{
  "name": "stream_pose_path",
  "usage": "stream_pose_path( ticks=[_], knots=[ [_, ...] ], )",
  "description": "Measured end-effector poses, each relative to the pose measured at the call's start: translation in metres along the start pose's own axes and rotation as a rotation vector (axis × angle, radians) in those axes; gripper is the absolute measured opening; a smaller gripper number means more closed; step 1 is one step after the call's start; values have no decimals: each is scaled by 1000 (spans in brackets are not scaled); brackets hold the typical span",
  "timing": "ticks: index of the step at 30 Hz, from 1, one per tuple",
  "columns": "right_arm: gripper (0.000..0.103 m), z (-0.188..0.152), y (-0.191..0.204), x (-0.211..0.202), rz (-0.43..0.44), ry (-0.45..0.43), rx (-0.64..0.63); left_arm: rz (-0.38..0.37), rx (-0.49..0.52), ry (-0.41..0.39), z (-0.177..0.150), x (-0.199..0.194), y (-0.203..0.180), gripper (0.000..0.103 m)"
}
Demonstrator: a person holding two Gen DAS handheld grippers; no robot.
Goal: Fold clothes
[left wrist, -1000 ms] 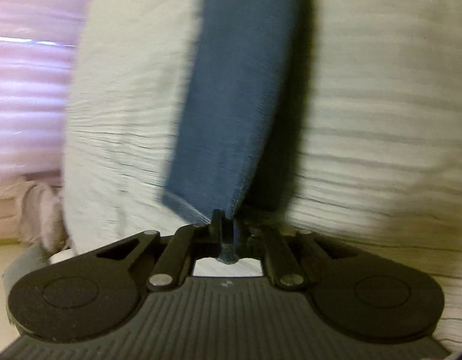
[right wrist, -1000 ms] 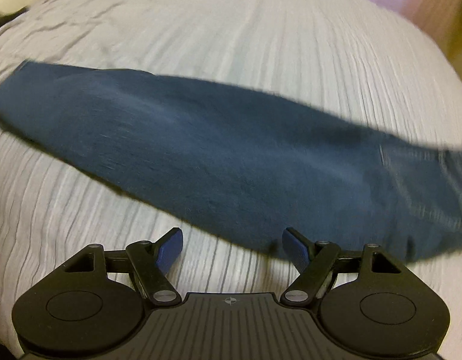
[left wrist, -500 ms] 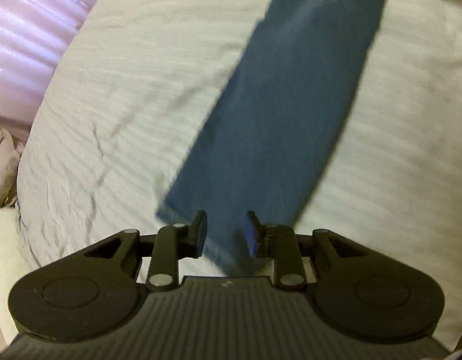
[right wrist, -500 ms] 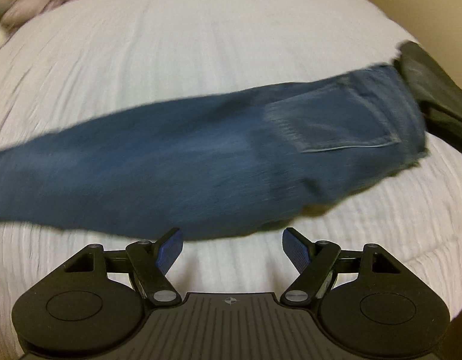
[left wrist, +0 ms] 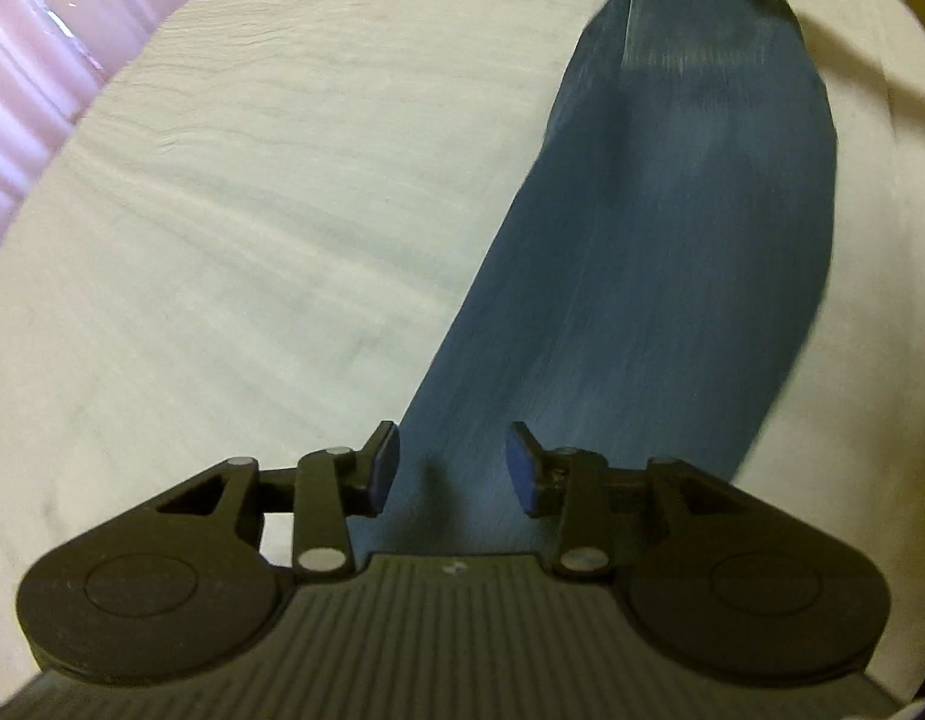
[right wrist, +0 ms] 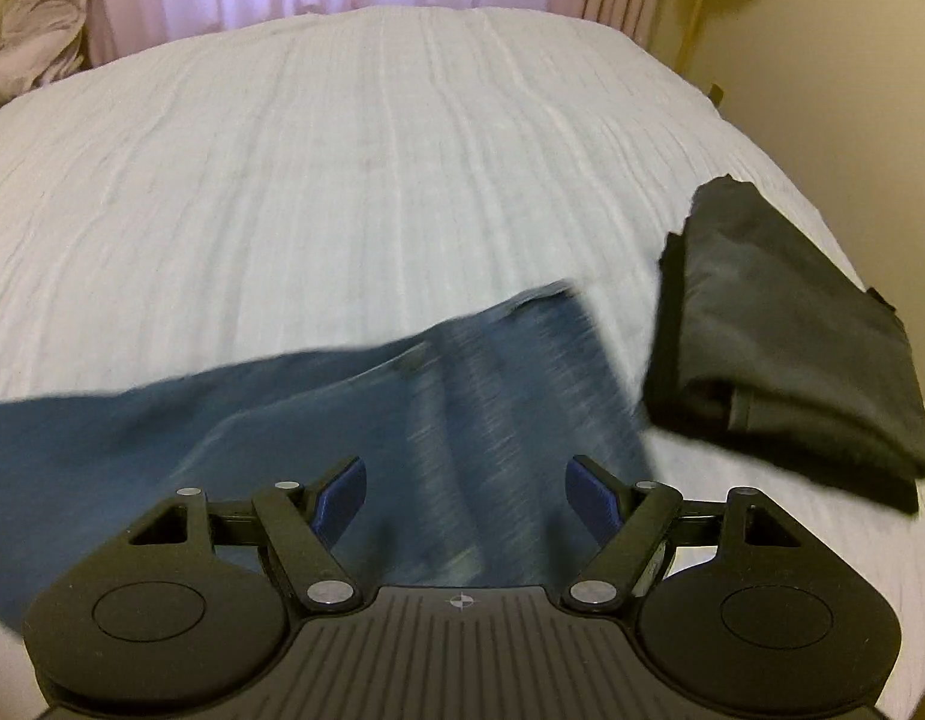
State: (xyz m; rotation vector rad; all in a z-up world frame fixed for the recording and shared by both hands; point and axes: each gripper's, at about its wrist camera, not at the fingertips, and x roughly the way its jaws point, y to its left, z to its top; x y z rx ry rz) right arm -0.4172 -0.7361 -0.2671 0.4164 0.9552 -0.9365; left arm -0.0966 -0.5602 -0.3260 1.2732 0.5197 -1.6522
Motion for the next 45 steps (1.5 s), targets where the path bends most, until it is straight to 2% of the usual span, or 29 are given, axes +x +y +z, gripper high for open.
stream_pose_path(
  ticks=[3,5,8,10,11,13,14,15,16,17,19,21,23,25,26,27,28,29,33,35,37,39,41,43,45],
  knots=[
    [77,18,-40,26,19,18,-15,-24,-39,33,42,37,-2,39],
    [77,26,-58,41,50,24,-33,-70,-75,39,60,57,1,39],
    [77,34,-80,63,162,33,-8,-186,-112,82,79,86,8,39],
    [77,38,-93,79,250,33,33,-237,-138,112,83,100,12,38],
    [77,40,-99,86,288,35,61,-252,-148,126,84,102,12,35],
    [76,42,-111,103,351,41,148,-272,-179,141,84,101,16,19],
    [76,42,-117,110,378,55,197,-277,-198,148,83,98,18,12],
    [67,41,-119,114,382,72,221,-270,-206,137,83,93,21,10],
    [41,40,-121,118,384,90,244,-248,-208,110,83,82,23,9],
    [41,41,-120,118,357,112,236,-219,-214,78,83,69,25,8],
    [40,46,-117,106,342,76,227,-168,-260,25,79,52,33,6],
    [40,50,-119,97,351,26,251,-161,-281,51,77,63,35,6],
    [41,54,-121,102,377,11,292,-159,-299,89,75,79,37,6],
    [41,57,-113,123,333,87,270,-158,-317,127,74,95,38,7],
    [43,58,-109,134,311,125,259,-153,-307,148,75,102,36,10],
    [52,57,-106,141,281,151,249,-145,-284,162,77,106,33,13],
    [77,56,-106,138,237,140,250,-136,-259,173,78,108,30,14],
    [81,55,-106,135,193,128,251,-124,-240,173,79,108,29,16],
    [81,42,-110,78,144,-44,264,-44,-215,123,77,86,29,22],
    [81,25,-107,44,174,-112,292,-8,-204,86,74,69,25,22],
    [81,-2,-98,21,246,-127,334,-30,-213,47,73,56,13,22],
    [81,-30,-83,18,314,-75,352,-77,-188,20,76,47,-7,22],
    [81,-60,-72,24,330,-5,379,-100,-84,-19,78,32,-37,22],
    [81,-82,-64,22,277,21,438,-129,64,-77,80,13,-77,29],
    [81,-100,-58,12,286,22,514,-134,262,-129,77,3,-122,44]
  ],
)
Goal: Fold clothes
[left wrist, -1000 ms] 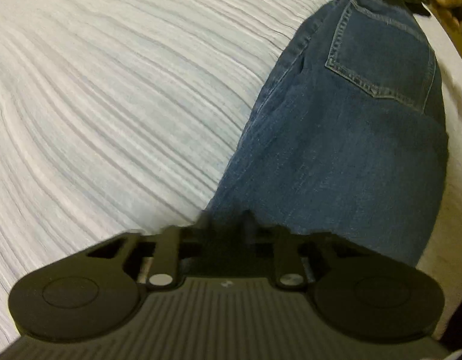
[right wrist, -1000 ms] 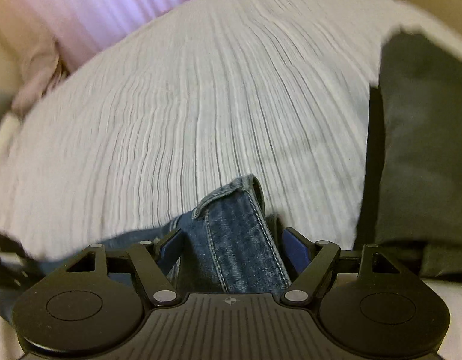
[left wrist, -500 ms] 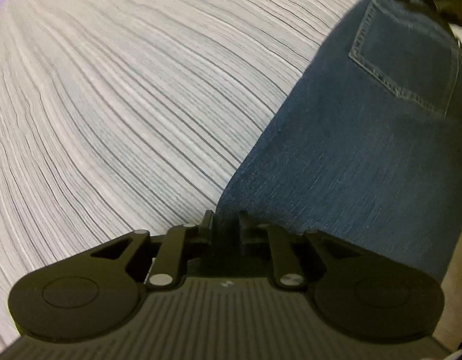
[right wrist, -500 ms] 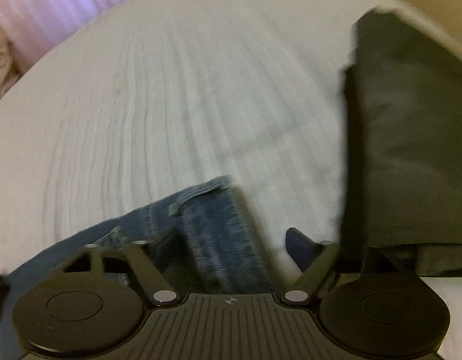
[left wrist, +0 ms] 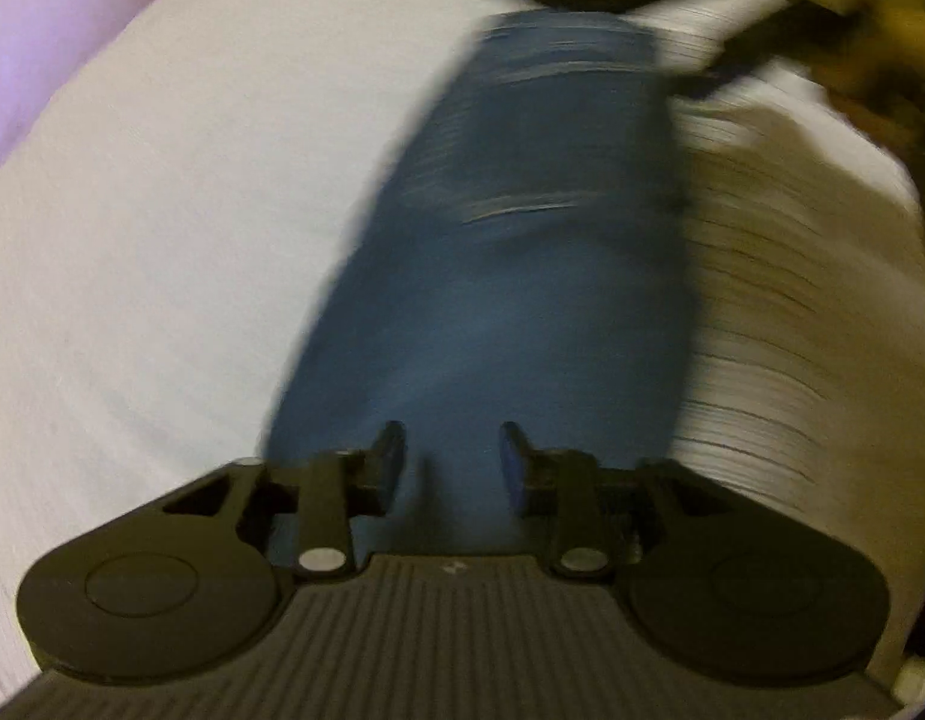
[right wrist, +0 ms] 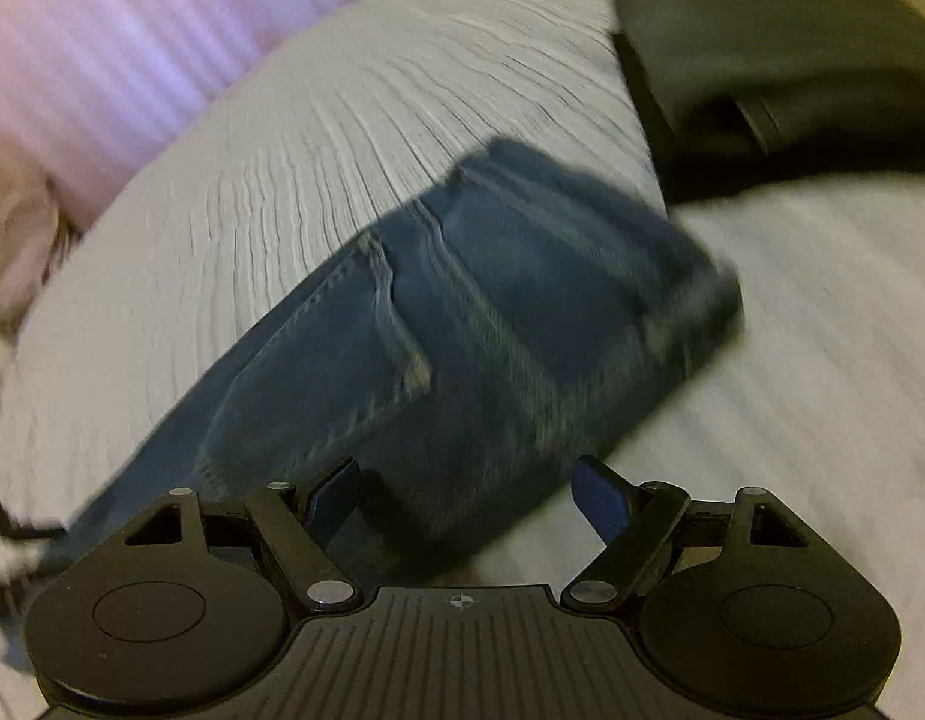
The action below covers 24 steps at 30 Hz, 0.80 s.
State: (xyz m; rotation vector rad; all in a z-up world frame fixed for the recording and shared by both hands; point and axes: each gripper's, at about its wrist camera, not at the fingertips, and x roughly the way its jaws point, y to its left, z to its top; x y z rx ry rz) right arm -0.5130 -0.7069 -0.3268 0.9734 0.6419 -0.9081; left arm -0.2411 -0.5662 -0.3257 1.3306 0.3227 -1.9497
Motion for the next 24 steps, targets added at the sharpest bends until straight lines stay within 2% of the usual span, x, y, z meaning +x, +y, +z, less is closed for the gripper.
stream_pose_path(
  ticks=[2,6,8,10,12,14,17,19,22,24],
  knots=[
    [81,-19,6,-11,-3,-8,43,4,214,-32,6,1,-44,50],
    [81,-56,17,-32,-1,-30,125,109,584,-23,-5,36,-107,52],
    [81,-72,20,-41,-10,-42,173,195,713,-4,-13,59,-119,51],
    [81,-89,23,-47,-14,-49,216,236,758,19,-16,68,-114,41],
    [81,-104,28,-50,-14,-45,233,164,657,24,-4,59,-97,11],
    [81,-116,36,-49,-15,-32,218,72,502,18,10,40,-74,4],
    [81,-129,56,-46,1,-29,140,-137,77,-3,28,20,-11,1],
    [81,-134,73,-42,26,-38,91,-196,-125,-12,32,19,28,1],
    [81,-137,95,-27,77,-62,106,-261,-275,-16,38,21,72,0],
    [81,-135,109,-15,100,-91,127,-278,-304,-18,37,18,88,0]
  ],
)
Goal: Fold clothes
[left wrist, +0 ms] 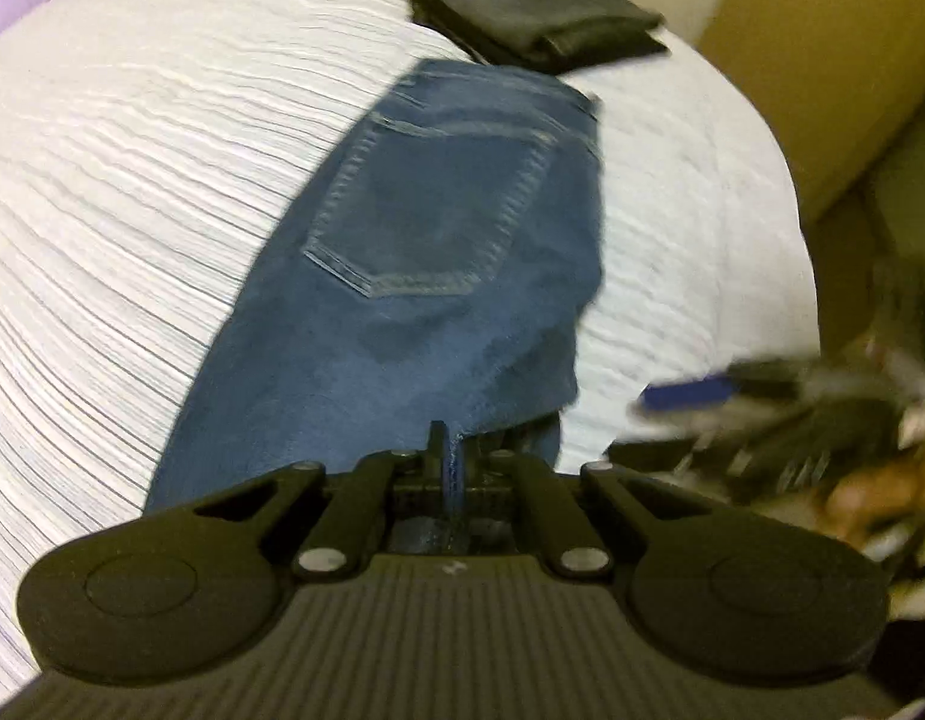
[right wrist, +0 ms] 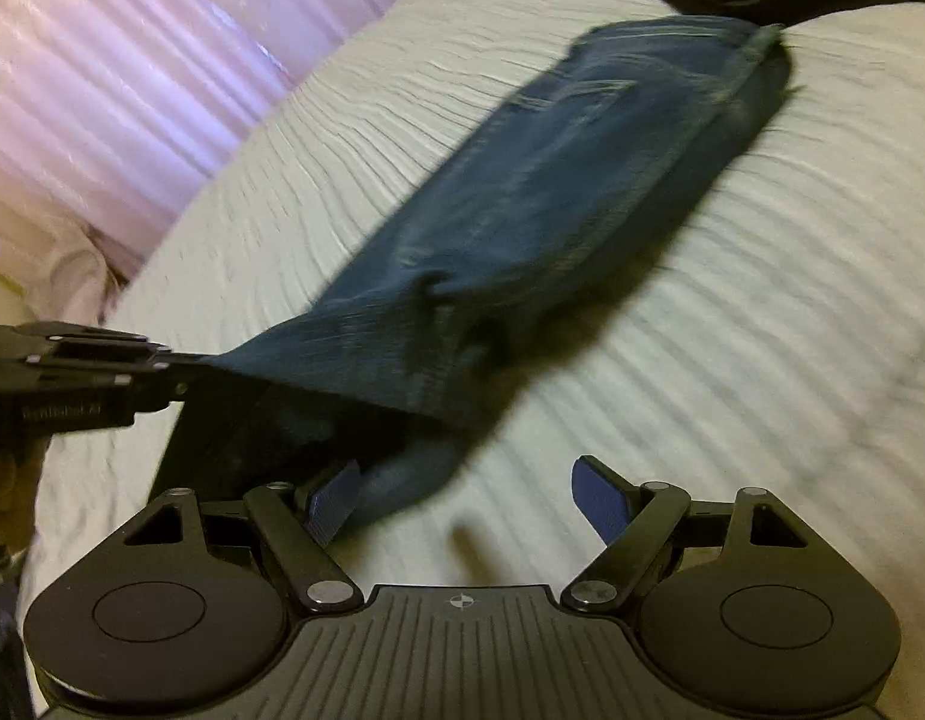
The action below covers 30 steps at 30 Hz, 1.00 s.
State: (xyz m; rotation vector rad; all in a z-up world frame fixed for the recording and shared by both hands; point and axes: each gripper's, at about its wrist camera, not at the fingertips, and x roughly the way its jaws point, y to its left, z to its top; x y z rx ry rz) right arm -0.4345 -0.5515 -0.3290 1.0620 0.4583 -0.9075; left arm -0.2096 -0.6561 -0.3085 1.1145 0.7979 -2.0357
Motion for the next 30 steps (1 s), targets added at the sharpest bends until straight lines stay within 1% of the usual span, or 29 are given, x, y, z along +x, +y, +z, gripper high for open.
stream_pose_path(
  ticks=[3,7,9,10,11,12,13,15,17,18,19,20,22,23,25,28,30],
  knots=[
    [82,3,19,28,-18,-30,-5,-17,33,-4,7,-3,7,0],
    [82,11,27,66,-121,-76,-25,-21,90,-15,-1,-8,3,1],
    [82,13,23,71,-177,-114,-43,-5,138,-27,-6,-6,-1,1],
    [82,12,20,61,-218,-158,-44,-11,196,-28,-9,-5,-6,2],
    [81,11,16,51,-258,-203,-44,-16,268,-23,-13,-4,-16,6],
    [81,10,13,40,-299,-247,-44,-19,346,-18,-20,-3,-31,7],
    [81,7,11,21,-317,-294,-30,-22,426,-12,-27,-1,-46,7],
    [81,-3,11,-5,-345,-314,-45,0,578,16,-47,9,-74,6],
    [79,-13,2,-14,-361,-279,-6,28,728,47,-67,20,-101,6],
    [79,-15,-4,-12,-361,-251,27,49,767,73,-75,27,-107,7],
    [79,-18,-11,-10,-361,-224,59,73,785,95,-82,33,-110,7],
    [80,-20,-17,-8,-361,-196,91,92,780,112,-86,36,-110,7],
    [80,-20,-25,-6,-328,-139,133,93,705,140,-89,34,-101,10],
    [80,-20,-25,-7,-330,-120,126,91,667,143,-91,29,-95,12],
    [80,-22,-22,-15,-342,-92,92,95,598,142,-98,16,-83,12],
    [80,-27,-16,-28,-358,-47,43,134,475,142,-121,-10,-61,13],
    [80,-30,-7,-32,-369,-11,3,182,357,140,-142,-32,-41,14]
  ],
)
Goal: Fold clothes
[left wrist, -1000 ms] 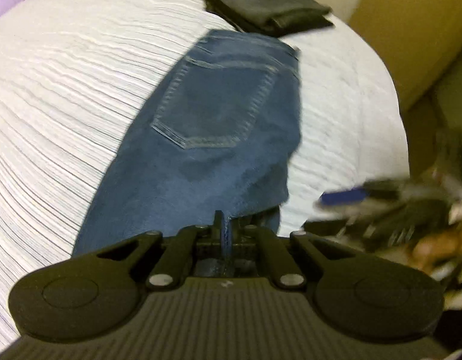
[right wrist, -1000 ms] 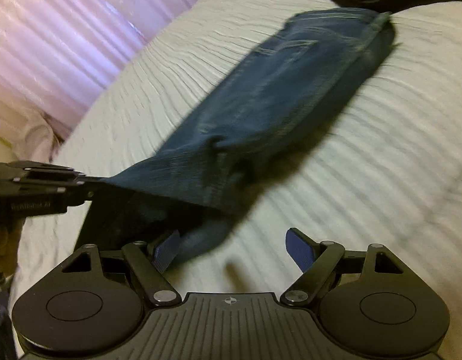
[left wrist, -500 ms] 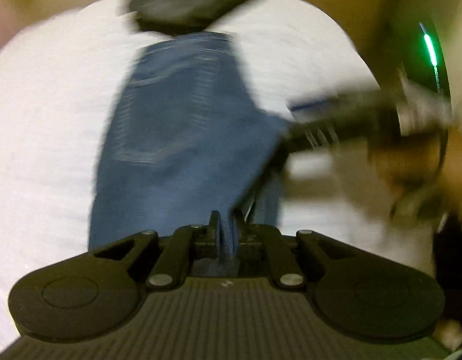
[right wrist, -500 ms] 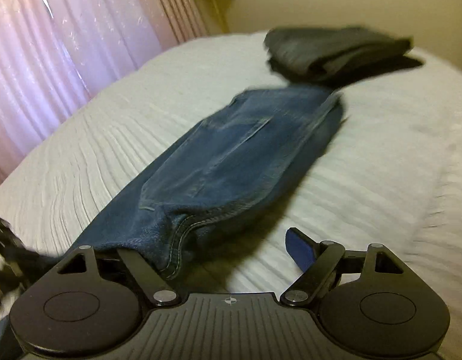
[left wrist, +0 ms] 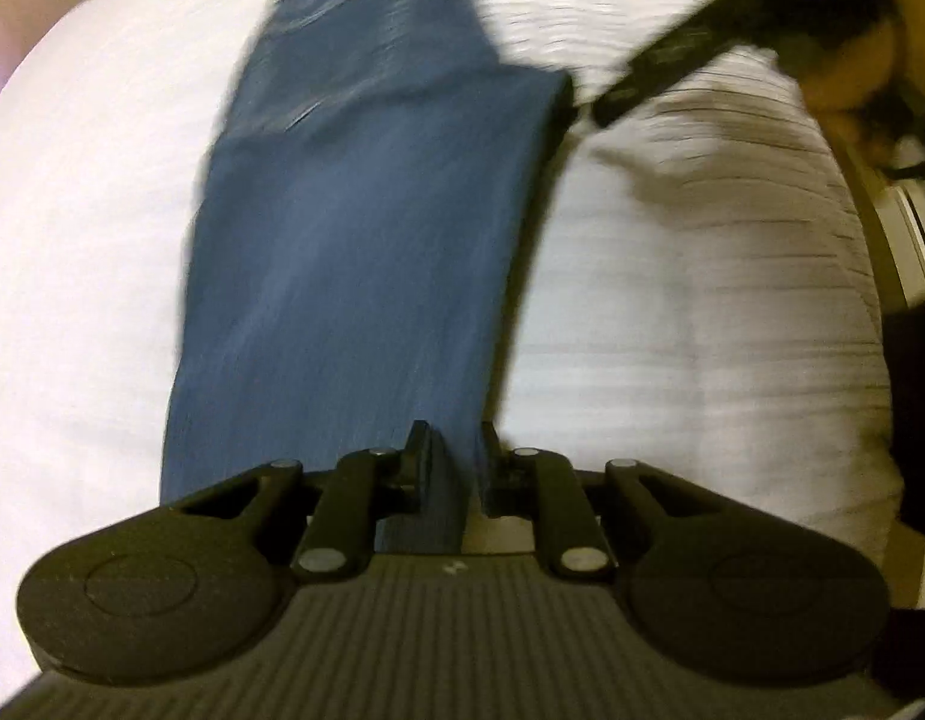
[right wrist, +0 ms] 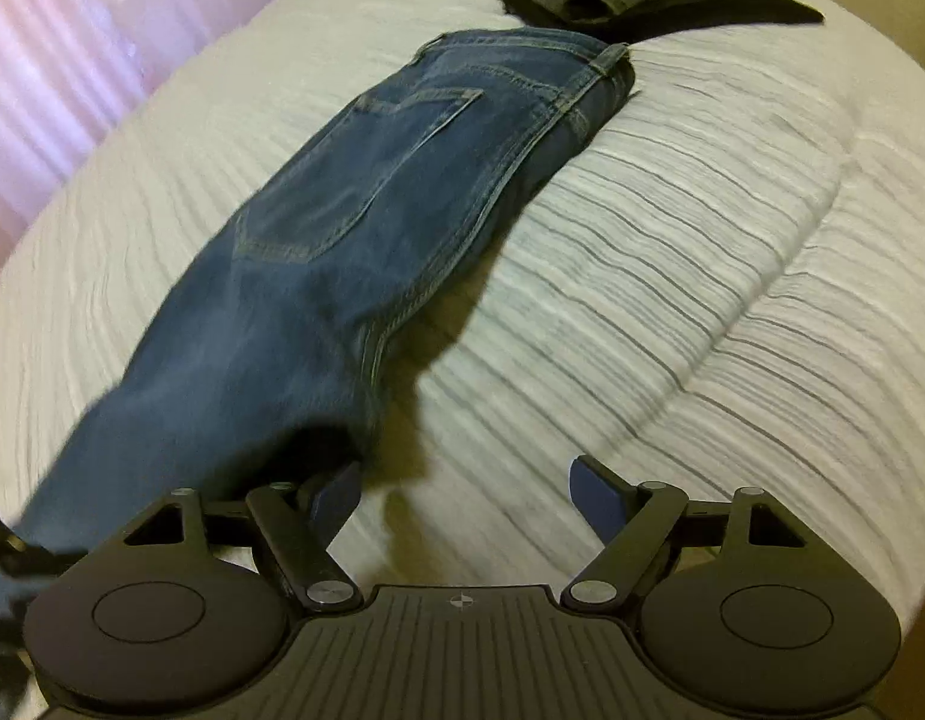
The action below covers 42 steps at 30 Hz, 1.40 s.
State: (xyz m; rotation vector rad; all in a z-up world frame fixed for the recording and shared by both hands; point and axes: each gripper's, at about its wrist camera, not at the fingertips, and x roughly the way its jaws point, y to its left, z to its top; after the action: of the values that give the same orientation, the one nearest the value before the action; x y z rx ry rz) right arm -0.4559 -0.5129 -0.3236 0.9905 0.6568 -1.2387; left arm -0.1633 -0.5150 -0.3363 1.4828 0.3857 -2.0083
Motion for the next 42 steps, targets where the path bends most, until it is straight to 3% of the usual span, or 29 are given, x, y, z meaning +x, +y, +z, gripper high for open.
stream_pose_path(
  ticks=[3,8,12,14,17,20,22,29,31,32,34,36,38,42],
  knots=[
    [80,-2,17,-9,43,17,-92,68,-180,32,-48,-20,24,16],
    [80,-3,80,-20,181,13,-322,188,-607,71,-150,-61,74,24],
    [80,-7,141,-6,312,41,-449,285,-872,87,-233,-83,104,27],
    [80,-13,171,11,372,79,-471,329,-984,103,-273,-89,116,27],
    [80,-29,211,48,390,193,-492,356,-1108,115,-321,-93,128,27],
    [80,-51,243,84,350,331,-531,350,-1164,87,-345,-94,136,30],
    [80,-56,256,84,306,315,-552,321,-1194,35,-359,-94,145,35],
    [80,-68,282,66,331,254,-658,266,-1263,-93,-372,-77,196,35],
    [80,-69,286,71,316,264,-642,225,-1261,-121,-368,-71,210,29],
    [80,-70,288,73,305,265,-636,220,-1238,-115,-362,-70,216,14],
    [80,-69,292,76,290,262,-628,254,-1152,-129,-351,-76,220,10],
    [80,-68,295,78,282,253,-622,284,-1137,-169,-349,-83,225,9],
    [80,-68,302,80,285,239,-621,292,-1148,-155,-354,-77,230,9],
    [80,-69,308,91,286,254,-645,226,-1192,-68,-363,-51,234,12]
  ],
)
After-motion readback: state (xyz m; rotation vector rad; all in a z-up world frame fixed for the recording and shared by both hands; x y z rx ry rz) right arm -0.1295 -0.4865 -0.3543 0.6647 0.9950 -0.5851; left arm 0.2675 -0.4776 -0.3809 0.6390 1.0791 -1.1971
